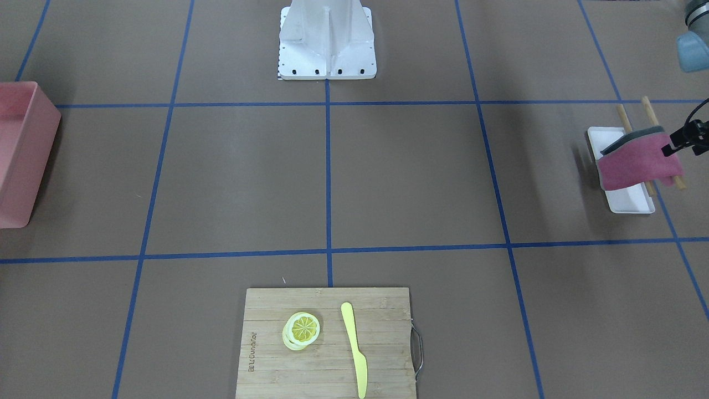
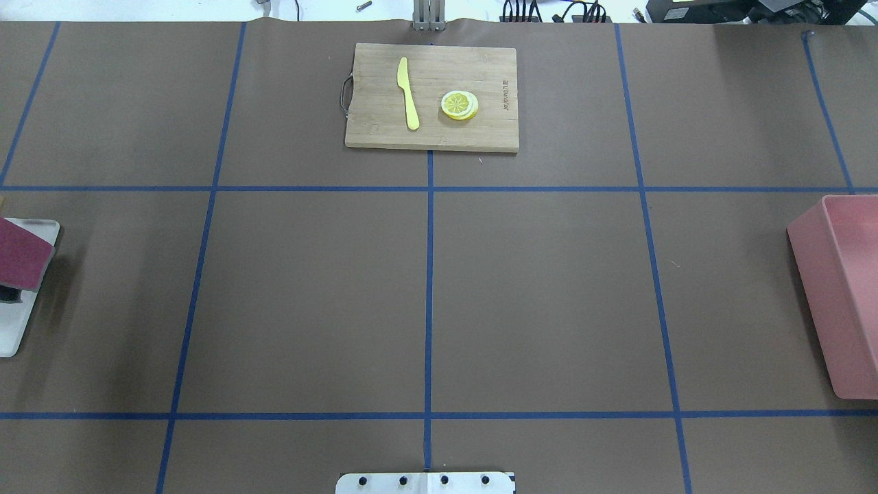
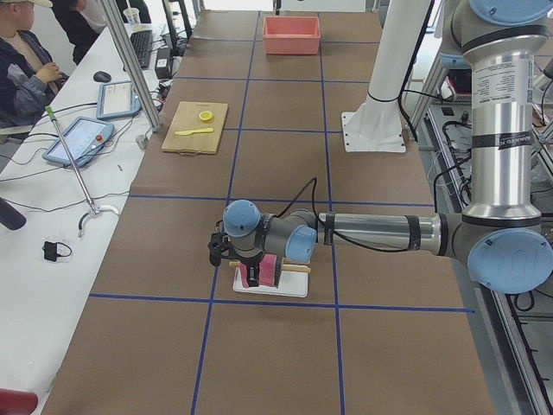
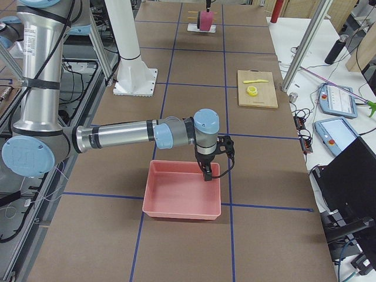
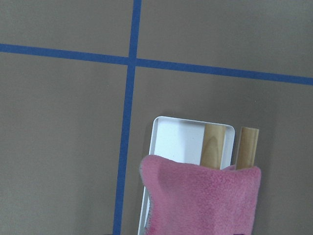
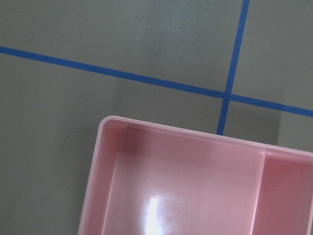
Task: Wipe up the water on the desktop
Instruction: 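Close the left gripper on the pink cloth in the white tray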
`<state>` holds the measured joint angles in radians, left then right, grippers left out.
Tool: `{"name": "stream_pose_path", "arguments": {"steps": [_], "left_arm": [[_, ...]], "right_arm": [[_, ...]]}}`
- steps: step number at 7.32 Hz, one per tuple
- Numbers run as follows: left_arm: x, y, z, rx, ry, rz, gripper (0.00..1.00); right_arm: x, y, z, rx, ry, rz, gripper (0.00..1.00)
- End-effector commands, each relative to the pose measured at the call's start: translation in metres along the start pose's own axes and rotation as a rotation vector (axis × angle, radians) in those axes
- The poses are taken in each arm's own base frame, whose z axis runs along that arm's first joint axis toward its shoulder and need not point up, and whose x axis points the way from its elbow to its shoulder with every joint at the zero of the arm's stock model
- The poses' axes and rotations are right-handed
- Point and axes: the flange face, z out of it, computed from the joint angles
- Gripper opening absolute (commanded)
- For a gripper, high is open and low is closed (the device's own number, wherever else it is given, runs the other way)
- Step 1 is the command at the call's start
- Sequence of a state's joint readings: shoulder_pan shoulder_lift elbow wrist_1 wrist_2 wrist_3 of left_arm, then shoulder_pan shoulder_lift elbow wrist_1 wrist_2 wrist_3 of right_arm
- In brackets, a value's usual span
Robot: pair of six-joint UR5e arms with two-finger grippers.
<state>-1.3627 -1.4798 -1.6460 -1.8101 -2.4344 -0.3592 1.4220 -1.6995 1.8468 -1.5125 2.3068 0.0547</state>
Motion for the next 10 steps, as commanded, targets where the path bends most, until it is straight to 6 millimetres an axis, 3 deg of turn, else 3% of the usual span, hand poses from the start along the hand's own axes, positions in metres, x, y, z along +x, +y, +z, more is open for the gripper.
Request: {"name": "stream_pose_path", "arguments": {"steps": [1,3,6,8,10], "left_arm": [[0.003,-0.001,0.001,-0.004,0.0,0.002,0.48],[0.007,-0.005,-0.001,0.001,0.002,0.002,0.0],[0.02,-0.015,-0.006,0.004,0.024,-0.007,0.0],[0.041,-0.021,-0.016,-0.023,0.102,-0.002,0.0],[0.099,-0.018,-0.059,-0.036,0.157,0.005,0.0]], "right_arm": [[0.002,0.001,0.002,-0.004,0.001,0.003,1.0],[0.002,0.001,0.002,-0.004,0.001,0.003,1.0],[0.002,0.001,0.002,-0.005,0.0,0.005,1.0],[0.0,-0.001,0.0,0.002,-0.002,0.004,1.0],[-0.017,-0.007,-0.016,0.034,-0.024,-0.026,1.0]]}}
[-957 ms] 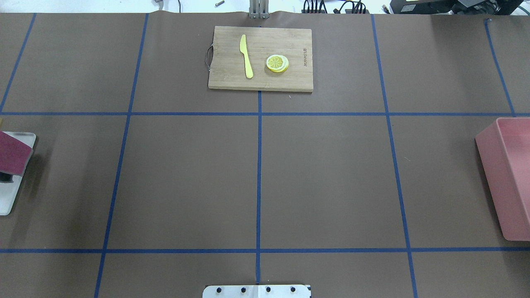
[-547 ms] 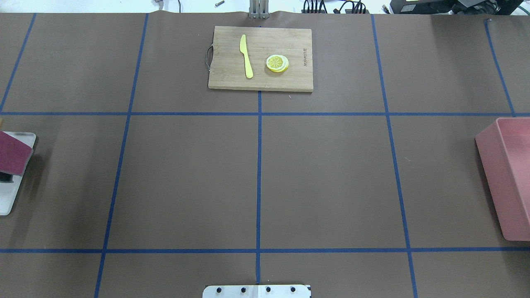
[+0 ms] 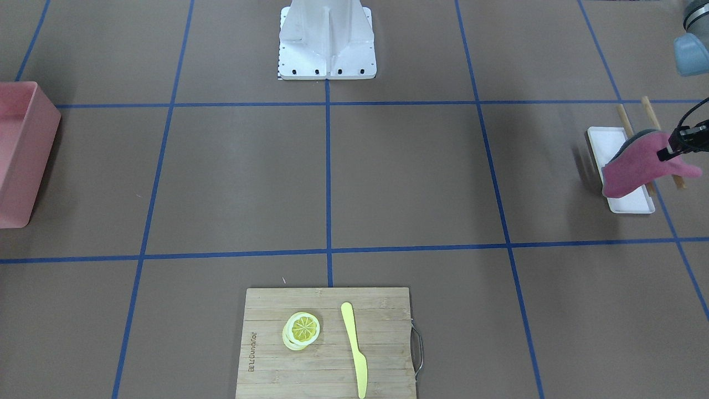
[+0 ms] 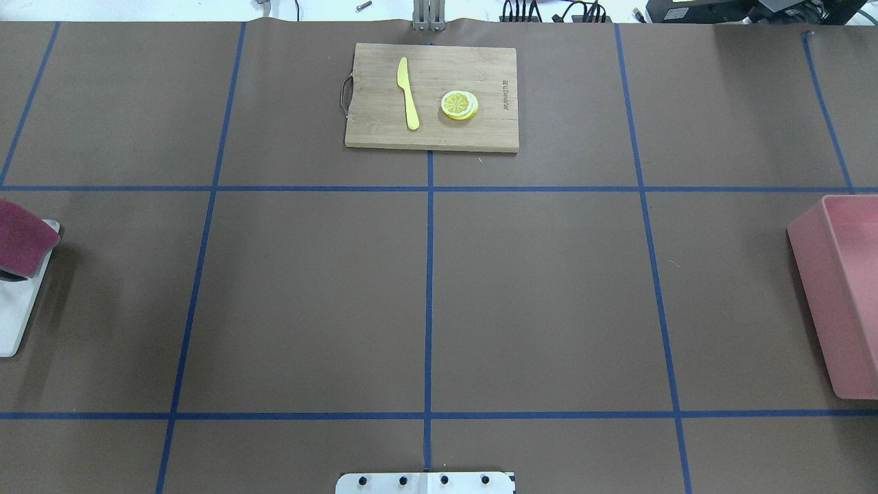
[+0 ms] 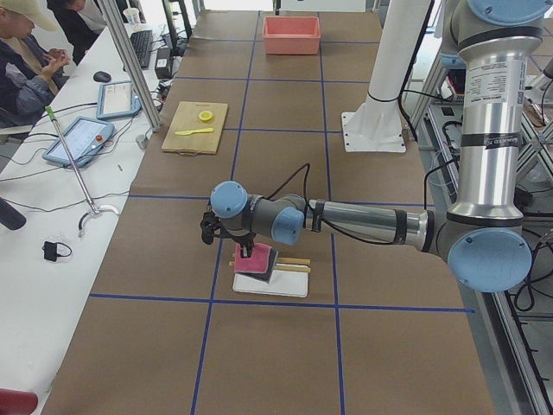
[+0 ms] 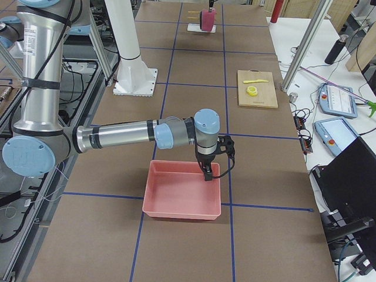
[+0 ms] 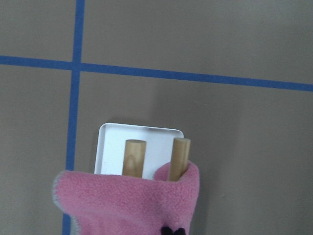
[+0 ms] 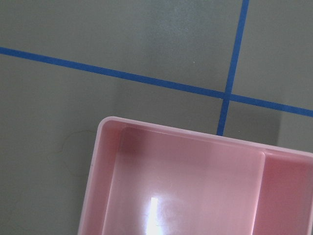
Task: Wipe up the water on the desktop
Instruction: 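Lift the pink cloth with the left gripper while the right gripper approaches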
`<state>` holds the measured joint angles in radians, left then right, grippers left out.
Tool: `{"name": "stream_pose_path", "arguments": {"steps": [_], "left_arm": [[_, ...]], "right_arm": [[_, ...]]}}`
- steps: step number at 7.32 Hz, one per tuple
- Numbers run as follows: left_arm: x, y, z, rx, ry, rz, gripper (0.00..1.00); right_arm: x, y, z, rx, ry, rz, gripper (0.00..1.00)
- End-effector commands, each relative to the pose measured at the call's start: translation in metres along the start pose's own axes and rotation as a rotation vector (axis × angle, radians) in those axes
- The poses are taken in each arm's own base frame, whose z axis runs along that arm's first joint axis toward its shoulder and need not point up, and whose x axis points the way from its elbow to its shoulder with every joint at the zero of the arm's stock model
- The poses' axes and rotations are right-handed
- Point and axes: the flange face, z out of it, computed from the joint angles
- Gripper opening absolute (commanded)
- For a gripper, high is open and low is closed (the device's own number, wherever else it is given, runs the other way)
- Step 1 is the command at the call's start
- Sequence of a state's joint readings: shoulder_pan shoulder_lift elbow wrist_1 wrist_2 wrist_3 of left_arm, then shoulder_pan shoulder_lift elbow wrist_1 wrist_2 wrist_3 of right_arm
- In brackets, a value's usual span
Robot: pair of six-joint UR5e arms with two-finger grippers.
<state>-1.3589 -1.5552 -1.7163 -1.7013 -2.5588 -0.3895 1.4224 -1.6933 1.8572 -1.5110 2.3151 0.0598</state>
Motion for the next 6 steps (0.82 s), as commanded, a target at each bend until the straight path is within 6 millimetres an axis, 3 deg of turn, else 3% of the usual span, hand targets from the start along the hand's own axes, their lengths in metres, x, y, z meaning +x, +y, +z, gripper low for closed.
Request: {"name": "stream_pose_path", "arguments": {"steps": [1,2,3,4,5,6], "left_arm": [[0.085,0.005,-0.05,0.005,0.059,-0.043,0.0],[0.15,-0.007,-0.076,0.044,0.098,-0.118,0.0],[0.229,-0.016,-0.081,0.036,0.136,-0.172,0.0],[0.326,-0.02,-0.078,-0.001,0.18,-0.25,0.0],[0.41,-0.01,-0.046,-0.061,0.178,-0.313,0.0],[0.471,0.004,-0.023,-0.028,0.162,-0.345,0.0]], "right_arm": [[-0.033,-0.006,-0.026,0.048,-0.066,-0.054,1.0],[-0.06,-0.008,-0.037,0.061,-0.135,-0.102,1.0],[-0.099,-0.017,-0.049,0.093,-0.166,-0.195,1.0],[-0.128,-0.018,-0.052,0.115,-0.194,-0.219,1.0],[-0.178,-0.018,-0.049,0.137,-0.235,-0.216,1.0],[-0.228,-0.023,-0.05,0.191,-0.268,-0.205,1.0]]}}
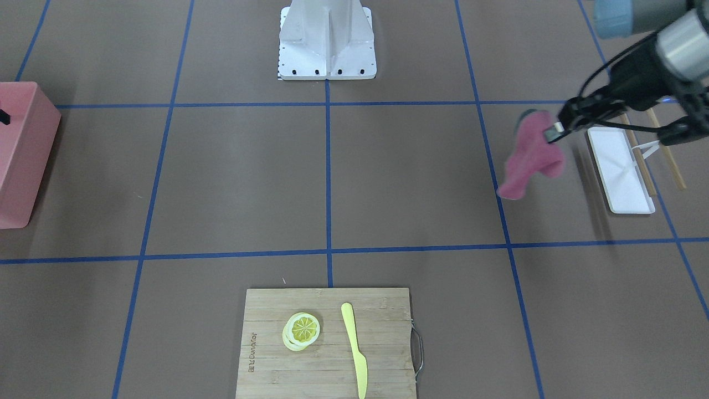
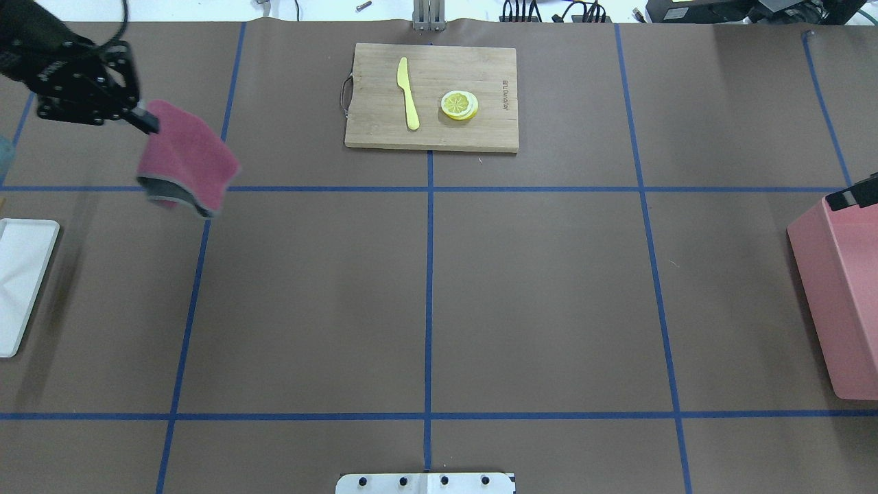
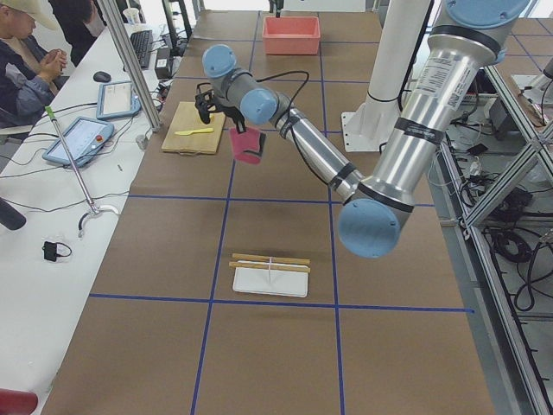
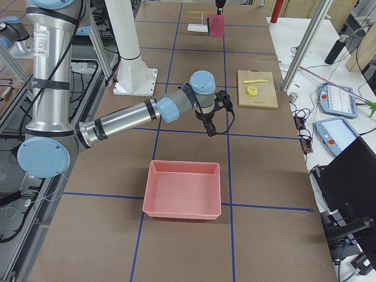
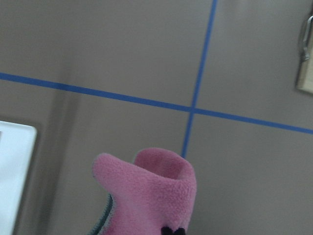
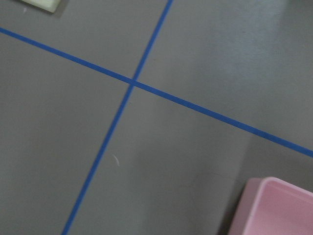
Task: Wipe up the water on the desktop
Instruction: 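Lift the pink cloth with the left gripper while the right gripper approaches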
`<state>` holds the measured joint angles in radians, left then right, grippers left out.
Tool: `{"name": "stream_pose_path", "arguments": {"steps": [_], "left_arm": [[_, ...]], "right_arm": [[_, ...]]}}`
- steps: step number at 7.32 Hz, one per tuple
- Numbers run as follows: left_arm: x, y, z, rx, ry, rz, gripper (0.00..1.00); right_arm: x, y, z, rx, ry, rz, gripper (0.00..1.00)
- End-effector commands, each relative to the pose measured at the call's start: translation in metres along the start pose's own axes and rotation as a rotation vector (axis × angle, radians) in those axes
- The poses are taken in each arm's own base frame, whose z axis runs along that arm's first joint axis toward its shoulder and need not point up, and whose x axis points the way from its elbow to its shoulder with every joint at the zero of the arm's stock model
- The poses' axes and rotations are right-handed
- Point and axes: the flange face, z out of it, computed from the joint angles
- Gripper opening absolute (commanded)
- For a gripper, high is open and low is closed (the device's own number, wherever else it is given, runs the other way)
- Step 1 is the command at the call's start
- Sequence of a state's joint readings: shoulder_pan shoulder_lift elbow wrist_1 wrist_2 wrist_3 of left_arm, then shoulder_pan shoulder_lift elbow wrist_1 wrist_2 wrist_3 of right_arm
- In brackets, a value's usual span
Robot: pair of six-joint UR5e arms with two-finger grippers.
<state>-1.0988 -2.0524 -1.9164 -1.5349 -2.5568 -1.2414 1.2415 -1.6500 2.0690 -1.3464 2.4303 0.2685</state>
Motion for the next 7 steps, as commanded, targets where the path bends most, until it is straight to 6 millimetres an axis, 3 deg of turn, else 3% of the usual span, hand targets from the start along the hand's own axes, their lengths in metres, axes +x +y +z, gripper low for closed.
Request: {"name": "stream_pose_path", "arguments": {"steps": [1,2,3,5,7], "left_arm": [[0.117,0.062,0.064,0.006,0.015,-0.103,0.0],[0.149,0.074,0.08,0.001,0.047,-0.154,0.0],[0.161,0.085,0.099,-0.026,0.082,-0.231,0.0],[0.187,0.09,0.115,-0.066,0.152,-0.344,0.0],[0.222,0.106,0.113,-0.003,0.208,-0.302,0.0]], "right_arm": [[-0.114,-0.03,0.029,0.089,-0.069,0.031,1.0],[-0.161,-0.045,0.049,0.119,-0.07,0.007,1.0],[-0.198,-0.06,0.055,0.171,-0.073,-0.042,1.0],[-0.268,-0.066,0.059,0.268,-0.093,-0.131,1.0],[-0.327,-0.064,0.08,0.365,-0.068,-0.182,1.0]]}}
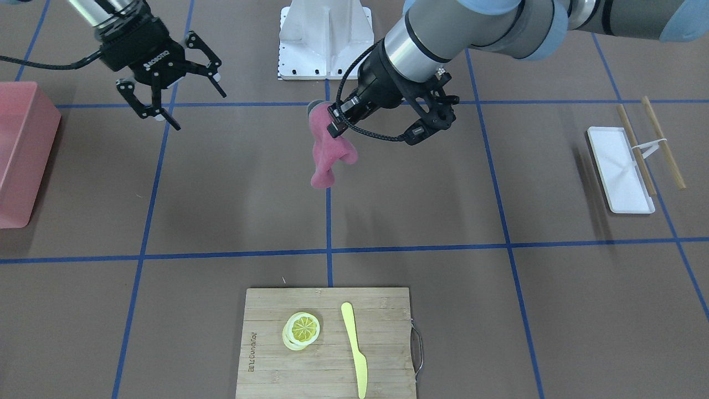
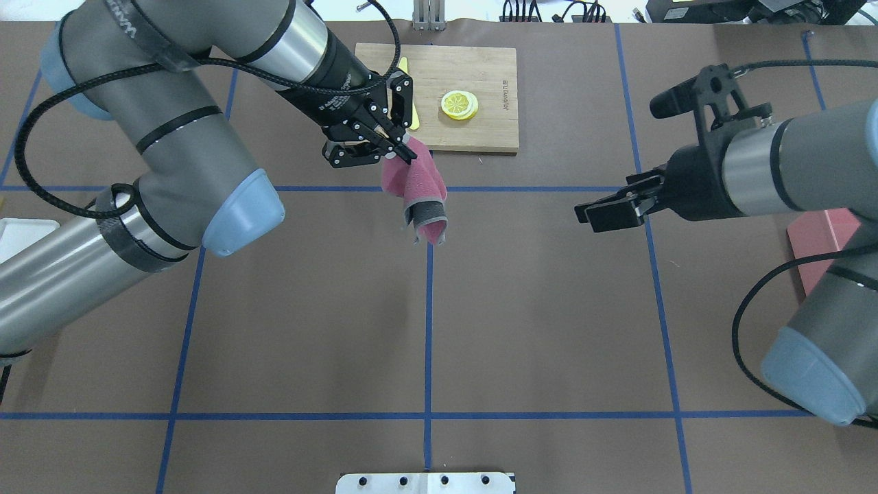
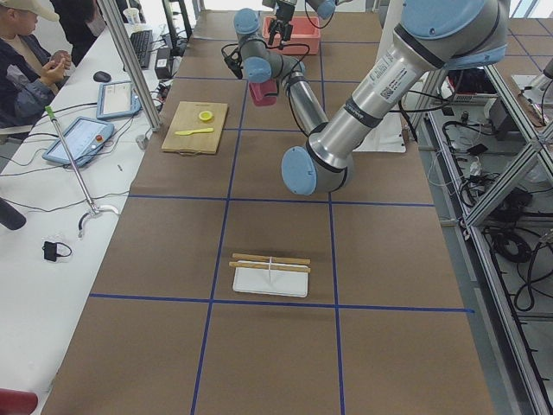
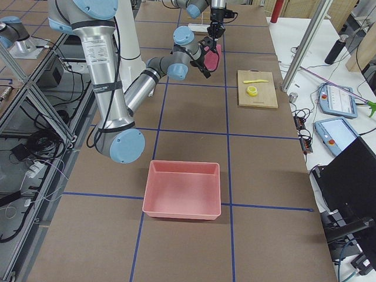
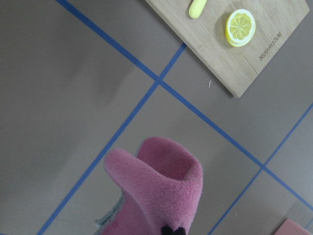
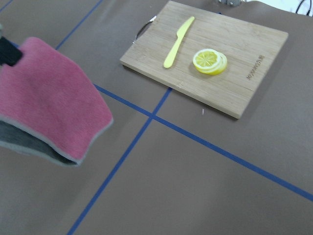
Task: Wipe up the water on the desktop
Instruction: 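Lift the pink cloth with the left gripper while the right gripper approaches, then grasp the hanging pink cloth with the right gripper below the left gripper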
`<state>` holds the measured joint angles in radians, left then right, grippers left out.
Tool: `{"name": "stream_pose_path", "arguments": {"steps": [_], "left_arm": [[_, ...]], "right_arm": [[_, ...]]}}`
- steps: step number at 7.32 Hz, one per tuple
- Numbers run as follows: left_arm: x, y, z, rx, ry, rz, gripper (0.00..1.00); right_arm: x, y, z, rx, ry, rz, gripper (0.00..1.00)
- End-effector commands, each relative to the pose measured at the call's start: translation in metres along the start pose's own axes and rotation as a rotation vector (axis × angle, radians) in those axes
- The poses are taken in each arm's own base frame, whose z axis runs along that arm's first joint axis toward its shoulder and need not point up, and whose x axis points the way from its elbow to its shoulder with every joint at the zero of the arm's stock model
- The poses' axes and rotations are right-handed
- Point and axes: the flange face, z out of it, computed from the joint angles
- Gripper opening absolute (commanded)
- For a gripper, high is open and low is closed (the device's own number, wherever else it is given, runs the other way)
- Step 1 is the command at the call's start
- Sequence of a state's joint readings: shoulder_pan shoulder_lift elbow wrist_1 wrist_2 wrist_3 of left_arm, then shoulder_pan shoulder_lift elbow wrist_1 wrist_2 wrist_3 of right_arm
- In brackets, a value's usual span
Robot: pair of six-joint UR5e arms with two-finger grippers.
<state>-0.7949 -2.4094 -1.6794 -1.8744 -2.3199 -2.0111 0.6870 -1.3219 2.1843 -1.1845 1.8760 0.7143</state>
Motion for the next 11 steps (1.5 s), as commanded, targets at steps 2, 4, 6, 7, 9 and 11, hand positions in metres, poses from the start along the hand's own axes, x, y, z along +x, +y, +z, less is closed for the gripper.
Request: {"name": "stream_pose_path", "arguments": {"steps": [2,4,6,7,9,11], "left_arm": [[0.022,0.034,0.007,0.052,0.08,0.034,0.0],[0.014,0.036,0.021,0.054,0.069,-0.039,0.0],[0.018,0.047,0.02,0.039,0.078,-0.058,0.0],[0.017,0.053,0.023,0.03,0.076,-0.067,0.0],[0.011,0.066,0.023,0.011,0.076,-0.064,0.0],[0.009,0.072,0.025,0.001,0.075,-0.058,0.0]], "right_arm": [[-0.079,0.005,0.029,0.119,0.018,-0.065,1.0],[-0.101,0.014,0.042,0.176,0.07,-0.084,1.0],[-0.105,0.018,0.045,0.208,0.104,-0.097,1.0],[-0.107,0.019,0.046,0.208,0.102,-0.097,1.0],[-0.108,0.02,0.047,0.221,0.116,-0.096,0.98],[-0.11,0.02,0.047,0.241,0.128,-0.089,0.9]]}}
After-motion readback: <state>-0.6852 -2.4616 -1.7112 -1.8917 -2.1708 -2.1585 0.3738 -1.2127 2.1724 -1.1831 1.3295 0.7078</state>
